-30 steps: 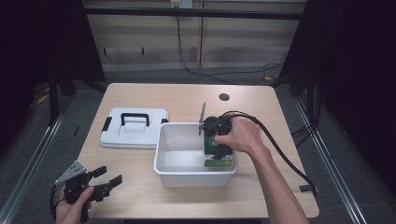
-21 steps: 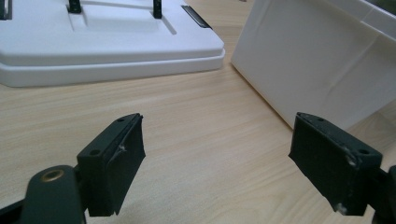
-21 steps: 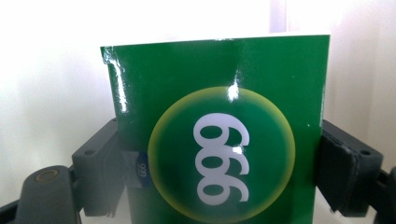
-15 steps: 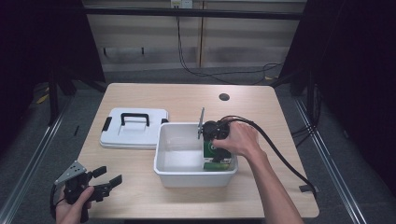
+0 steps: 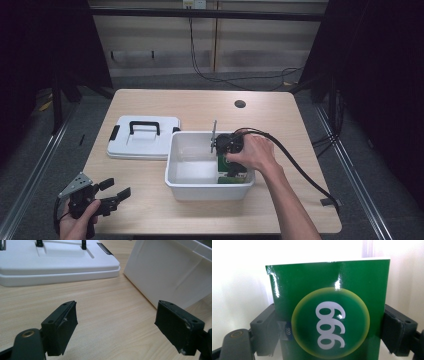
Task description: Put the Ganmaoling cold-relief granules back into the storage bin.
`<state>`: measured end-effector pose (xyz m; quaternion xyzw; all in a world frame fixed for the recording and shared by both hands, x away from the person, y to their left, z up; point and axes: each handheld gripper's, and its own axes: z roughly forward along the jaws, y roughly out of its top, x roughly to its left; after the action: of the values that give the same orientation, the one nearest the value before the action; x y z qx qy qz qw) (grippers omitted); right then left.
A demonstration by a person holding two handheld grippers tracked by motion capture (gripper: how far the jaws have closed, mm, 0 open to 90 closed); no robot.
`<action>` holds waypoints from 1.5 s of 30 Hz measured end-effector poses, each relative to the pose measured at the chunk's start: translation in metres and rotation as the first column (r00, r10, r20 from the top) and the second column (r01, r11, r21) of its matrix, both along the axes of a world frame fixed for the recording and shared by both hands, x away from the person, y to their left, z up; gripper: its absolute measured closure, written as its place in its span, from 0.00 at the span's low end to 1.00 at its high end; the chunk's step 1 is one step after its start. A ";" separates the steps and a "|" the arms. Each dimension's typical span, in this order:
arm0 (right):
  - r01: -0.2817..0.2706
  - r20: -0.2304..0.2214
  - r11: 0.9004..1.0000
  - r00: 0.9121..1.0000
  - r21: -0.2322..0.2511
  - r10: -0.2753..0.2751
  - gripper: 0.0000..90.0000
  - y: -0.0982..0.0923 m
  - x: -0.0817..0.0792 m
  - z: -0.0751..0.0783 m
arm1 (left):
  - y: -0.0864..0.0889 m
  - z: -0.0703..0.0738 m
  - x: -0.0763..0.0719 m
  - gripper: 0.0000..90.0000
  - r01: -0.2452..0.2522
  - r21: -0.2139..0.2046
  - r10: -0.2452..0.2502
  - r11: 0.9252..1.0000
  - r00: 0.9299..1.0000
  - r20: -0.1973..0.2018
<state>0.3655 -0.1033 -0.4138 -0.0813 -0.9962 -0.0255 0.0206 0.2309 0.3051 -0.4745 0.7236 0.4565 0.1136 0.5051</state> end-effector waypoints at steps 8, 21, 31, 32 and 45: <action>-0.007 0.007 1.000 1.000 -0.025 0.007 0.16 0.003 0.000 -0.005 | 0.000 0.000 0.000 0.19 0.000 -0.001 0.000 1.000 1.000 -0.002; -0.006 0.010 0.998 1.000 -0.060 0.006 0.14 0.006 0.000 -0.004 | 0.000 0.000 0.000 0.19 0.001 -0.001 -0.001 1.000 1.000 -0.001; -0.003 0.003 0.998 1.000 -0.062 0.003 0.14 0.004 0.001 0.001 | 0.000 0.000 0.001 0.19 0.003 0.003 -0.003 1.000 1.000 0.000; -0.003 0.003 0.998 1.000 -0.062 0.003 0.14 0.004 0.001 0.001 | 0.000 0.000 0.001 0.19 0.001 -0.001 -0.001 1.000 1.000 -0.002; 0.015 0.016 1.000 1.000 -0.027 -0.014 0.15 -0.002 -0.001 0.013 | -0.001 0.000 0.002 0.19 0.002 0.004 -0.002 1.000 1.000 -0.003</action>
<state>0.3650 -0.1054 -0.4004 -0.0886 -0.9959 -0.0128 0.0113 0.2325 0.3039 -0.4748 0.7253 0.4563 0.1129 0.5030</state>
